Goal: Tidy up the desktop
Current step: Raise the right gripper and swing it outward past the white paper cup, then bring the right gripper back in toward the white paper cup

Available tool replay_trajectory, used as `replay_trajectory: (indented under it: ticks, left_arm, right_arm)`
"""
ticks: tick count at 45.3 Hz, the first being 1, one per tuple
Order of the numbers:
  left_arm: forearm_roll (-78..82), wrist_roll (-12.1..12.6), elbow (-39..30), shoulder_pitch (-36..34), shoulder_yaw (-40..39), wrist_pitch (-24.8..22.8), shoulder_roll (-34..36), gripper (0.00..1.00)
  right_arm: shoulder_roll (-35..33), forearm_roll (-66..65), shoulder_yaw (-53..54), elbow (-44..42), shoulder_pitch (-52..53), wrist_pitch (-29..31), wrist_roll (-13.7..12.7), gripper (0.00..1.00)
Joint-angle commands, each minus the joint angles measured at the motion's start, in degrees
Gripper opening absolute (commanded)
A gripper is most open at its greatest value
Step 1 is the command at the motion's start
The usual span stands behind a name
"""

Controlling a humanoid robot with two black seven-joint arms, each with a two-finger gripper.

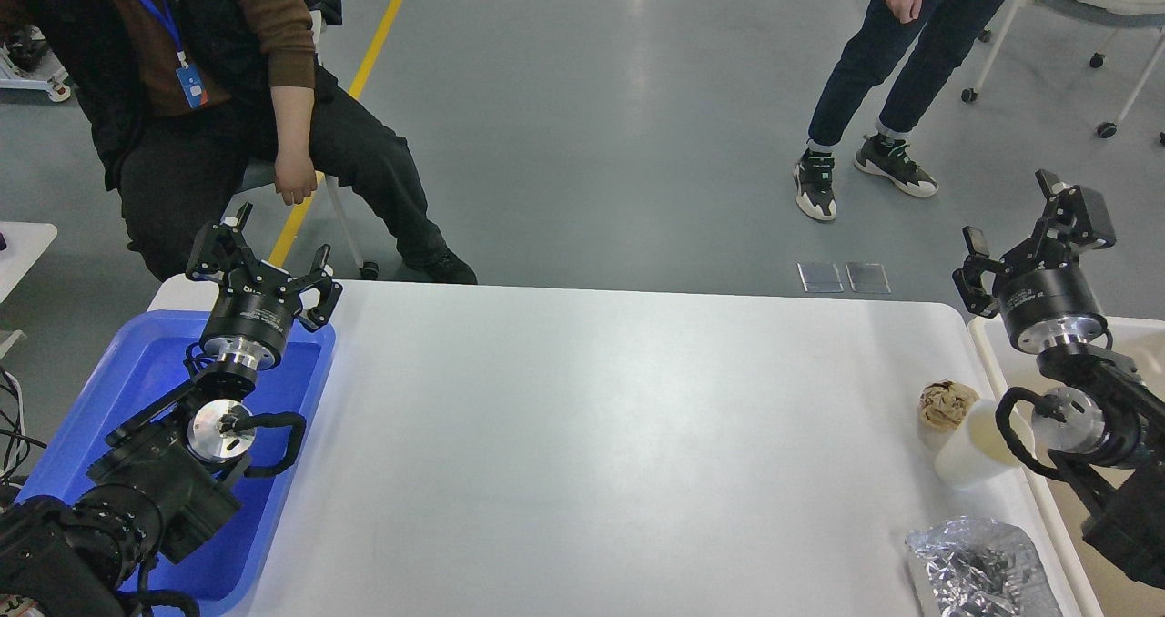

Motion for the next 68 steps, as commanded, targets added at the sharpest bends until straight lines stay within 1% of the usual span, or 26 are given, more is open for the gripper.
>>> replay_trajectory:
  ticks: [1,7,10,13,21,24,28,33,39,40,45,53,62,68]
  left_arm:
    - [0.00,0.00,0.00,-0.01,0.00,0.04,0.01,1.00]
    - [0.00,0.00,0.00,-0.01,0.00,-0.05,-0.07,1.00]
    - [0.00,0.00,0.00,-0.01,0.00,0.04,0.01,1.00]
    - [0.00,0.00,0.00,-0.01,0.00,-0.05,0.01,1.00]
    - [0.00,0.00,0.00,-0.01,0.00,-0.05,0.01,1.00]
    - [0.00,0.00,0.00,-0.01,0.00,-0.05,0.01,1.00]
    - [0.00,0.00,0.00,-0.01,0.00,-0.05,0.01,1.00]
    - [0.00,0.00,0.00,0.08,0.00,-0.05,0.01,1.00]
    - [0.00,0.00,0.00,-0.01,0.00,-0.05,0.01,1.00]
    - [0.00,0.00,0.00,-0.01,0.00,-0.05,0.01,1.00]
    - [0.00,0.00,0.00,-0.01,0.00,-0.05,0.01,1.00]
    - [0.00,0.00,0.00,-0.01,0.00,-0.05,0.01,1.00]
    - [0.00,0.00,0.00,-0.01,0.00,-0.05,0.01,1.00]
    - [0.00,0.00,0.00,0.08,0.00,-0.05,0.01,1.00]
  right_arm:
    - [-8.58,-0.40,-8.71,0.84,4.52,-0.77,-0.02,1.00]
    - [-12.36,-0.49,-19.68,0.84,10.05,-1.74,-0.19,1.00]
    - [-14.12,-0.58,-28.38,0.84,13.92,-1.74,-0.37,1.00]
    - [-15.44,-0.93,-39.27,0.84,18.57,-1.74,-0.46,1.00]
    - [-15.62,-1.81,-68.54,0.40,31.06,-1.74,-0.46,1.00]
    - [-15.44,-2.07,-76.11,0.40,34.14,-1.48,-0.37,1.00]
    - [-15.26,-4.61,-83.41,0.40,36.86,-1.48,-0.37,1.00]
    - [-15.26,-11.64,-87.20,0.49,39.15,-1.48,-0.37,1.00]
    - [-16.05,-21.83,-88.08,0.32,38.98,-1.39,-0.37,1.00]
    - [-16.66,-25.41,-88.61,0.23,38.72,-1.48,-0.37,1.00]
    - [-19.56,-30.98,-89.32,0.32,38.28,-1.48,-0.28,1.00]
    - [-21.24,-36.08,-90.99,-0.30,35.73,-1.57,-0.28,1.00]
    - [-22.47,-36.35,-90.90,0.14,32.39,-2.09,-0.11,1.00]
    - [-22.21,-36.35,-90.90,0.23,30.02,-4.37,-0.11,1.00]
